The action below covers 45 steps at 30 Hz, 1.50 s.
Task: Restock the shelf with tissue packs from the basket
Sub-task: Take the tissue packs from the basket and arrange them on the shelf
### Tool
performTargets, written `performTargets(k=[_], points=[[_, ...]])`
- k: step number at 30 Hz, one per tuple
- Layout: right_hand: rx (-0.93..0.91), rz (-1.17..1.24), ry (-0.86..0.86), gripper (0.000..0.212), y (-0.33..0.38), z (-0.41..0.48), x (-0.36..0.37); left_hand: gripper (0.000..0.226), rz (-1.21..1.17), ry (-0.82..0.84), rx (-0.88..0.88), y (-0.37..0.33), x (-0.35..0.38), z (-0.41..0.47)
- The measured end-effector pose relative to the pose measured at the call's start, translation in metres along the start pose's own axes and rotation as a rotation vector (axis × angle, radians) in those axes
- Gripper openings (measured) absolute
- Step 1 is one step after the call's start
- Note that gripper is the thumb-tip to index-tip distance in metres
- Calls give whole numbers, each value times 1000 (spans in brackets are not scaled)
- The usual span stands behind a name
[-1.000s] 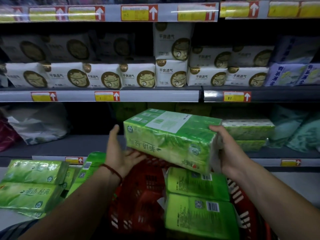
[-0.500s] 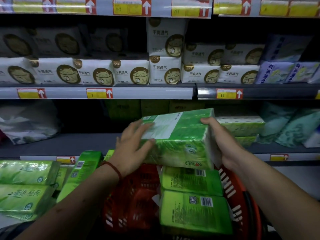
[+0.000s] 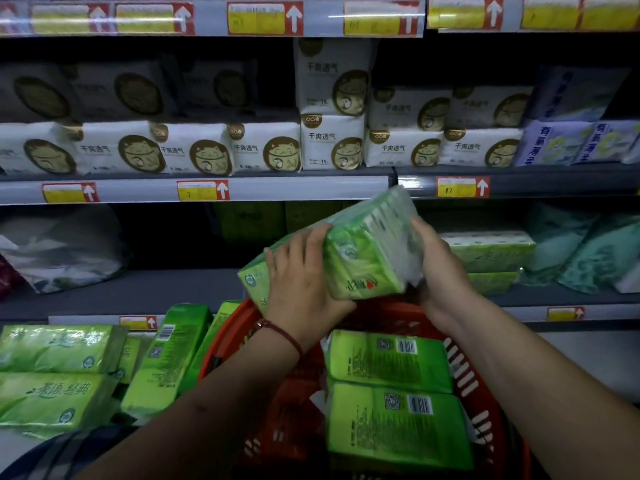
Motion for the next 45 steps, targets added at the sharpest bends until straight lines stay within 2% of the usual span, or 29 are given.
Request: performTargets(k=[2, 3, 8, 10, 13, 15, 18, 20, 21, 23, 24, 25, 28, 29, 33, 36, 38, 40, 41, 45], points=[[15, 91, 19, 48, -4, -4, 0, 108, -238, -71, -132, 11, -17, 7], [38, 94, 31, 44, -11, -5, 0, 108, -370, -100, -212, 18, -24, 8], [164, -123, 131, 51, -50, -20, 7, 105, -885, -214, -682, 53, -26, 1], [214, -106, 131, 58, -58, -26, 7, 102, -1084, -210, -854, 64, -11, -5], [312, 70, 229, 36, -63, -32, 16, 95, -1336, -149, -1003, 67, 4, -13], [323, 165, 257, 41, -61, -35, 20, 85, -1447, 6, -1034, 60, 11, -16], [283, 161, 209, 50, -53, -32, 14, 66, -1468, 261, -1061, 51, 18, -22], [265, 103, 187, 42, -47, -30, 6, 54, -1488, 208, -1095, 65, 20, -24], [266, 78, 174, 40, -46, -28, 0, 60, -1495, 123, -1107, 76, 18, -24], [284, 37, 152, 38, -48, -26, -9, 93, -1475, -67, -1170, 101, 16, -26], [294, 25, 151, 36, -50, -26, -11, 100, -1445, -107, -1203, 110, 16, -27], [300, 17, 169, 36, -52, -26, -11, 94, -1422, -101, -1208, 112, 14, -28], [274, 0, 185, 39, -54, -23, -11, 45, -1317, 42, -1219, 109, 20, -32], [255, 4, 178, 38, -54, -20, -12, 42, -1294, 62, -1222, 110, 23, -33], [208, -20, 117, 42, -56, -10, -22, 54, -1155, 28, -1147, 112, 25, -33], [174, -54, 76, 59, -57, -4, -34, 56, -916, 28, -1025, 108, 19, -28], [152, -70, 57, 74, -58, -2, -39, 46, -872, 26, -972, 104, 20, -27], [119, -92, 22, 81, -57, 0, -44, 46, -890, 37, -946, 102, 27, -28], [102, -105, -1, 81, -56, 0, -47, 47, -884, 49, -935, 101, 31, -29], [47, -142, -92, 80, -56, 8, -65, 26, -855, 97, -902, 94, 44, -31]])
Point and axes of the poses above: each hand's wrist, its own z-axis towards the middle knuckle, its own x-axis out of the palm, y = z × x, the point moved 8 cm from there along z, towards the middle knuckle, and after that the axes turned 8 degrees about -x, right-handed, at the moved point
